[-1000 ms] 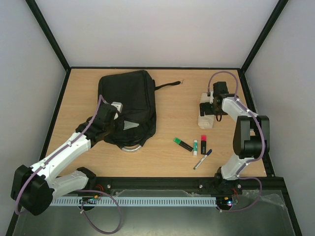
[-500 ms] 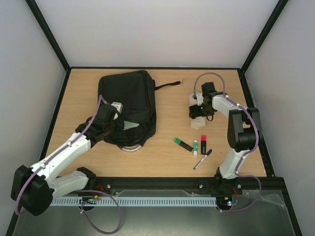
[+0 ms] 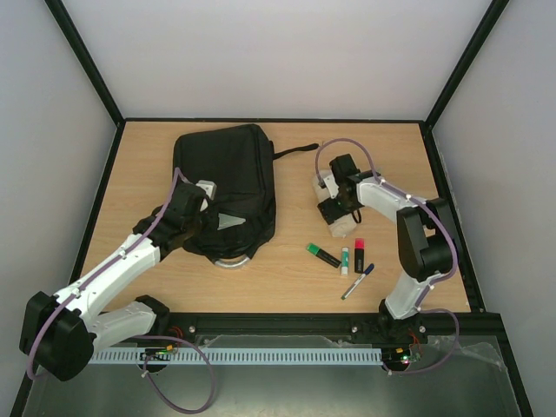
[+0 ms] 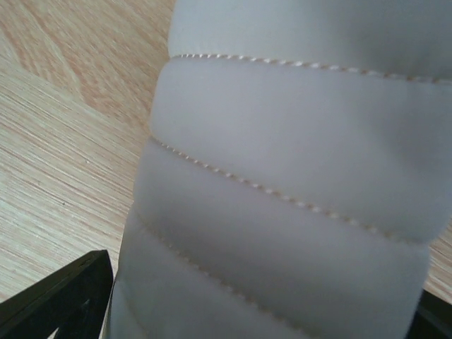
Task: Pack the student bag
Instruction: Pick up the stationery from the center of the board.
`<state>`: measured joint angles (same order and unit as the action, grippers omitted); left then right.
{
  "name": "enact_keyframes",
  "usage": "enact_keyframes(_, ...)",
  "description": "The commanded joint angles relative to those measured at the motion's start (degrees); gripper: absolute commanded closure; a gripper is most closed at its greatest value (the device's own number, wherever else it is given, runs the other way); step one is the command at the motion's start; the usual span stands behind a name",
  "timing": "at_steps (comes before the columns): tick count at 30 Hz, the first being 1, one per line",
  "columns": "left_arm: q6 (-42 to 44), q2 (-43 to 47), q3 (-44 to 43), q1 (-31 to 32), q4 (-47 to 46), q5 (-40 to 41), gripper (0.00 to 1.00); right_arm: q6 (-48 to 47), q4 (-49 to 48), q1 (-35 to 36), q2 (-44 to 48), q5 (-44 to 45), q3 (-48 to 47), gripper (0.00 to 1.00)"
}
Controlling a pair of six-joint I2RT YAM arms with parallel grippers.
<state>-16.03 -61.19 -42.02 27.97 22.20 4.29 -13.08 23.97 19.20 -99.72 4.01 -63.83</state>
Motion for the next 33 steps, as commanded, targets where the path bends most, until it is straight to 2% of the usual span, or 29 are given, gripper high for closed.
enact_keyframes(1, -0.1, 0.2, 0.4, -0.9, -1.4, 0.6, 0.98, 0.4, 5.4, -0.2, 2.9, 0.1, 1.1, 0.11)
enact_keyframes(5, -0.1, 0.4, 0.4, -0.9, -1.4, 0.6, 0.98, 1.7, 7.8, -0.2, 4.3, -3.3, 1.0, 0.09)
enact_keyframes(8, -0.1, 0.3, 0.5, -0.9, -1.4, 0.6, 0.98, 2.1, 8.8, -0.2, 5.5, -5.3, 0.6, 0.13)
enact_keyframes(15, -0.1, 0.2, 0.4, -0.9, -1.5, 0.6, 0.98, 1.0, 6.7, -0.1, 7.0, -6.0, 2.6, 0.29)
enact_keyframes(20, -0.1, 0.0, 0.4, -0.9, -1.4, 0.3, 0.98, 0.3, 5.5, 0.0, 5.5, -7.9, 4.4, 0.48)
enact_keyframes(25, -0.1, -0.1, 0.4, -1.0, -1.4, 0.4, 0.98, -0.4, 4.6, 1.6, 6.7, -8.1, 5.1, 0.56)
enact_keyframes(30, -0.1, -0.1, 0.4, -1.1, -1.3, 0.5, 0.97, -0.6, 4.9, 2.0, 8.3, -9.6, 3.5, 0.71)
enact_keyframes(33, -0.1, -0.1, 0.4, -1.1, -1.3, 0.7, 0.98, -0.3, 5.9, 2.0, 10.2, -10.8, 1.9, 0.77)
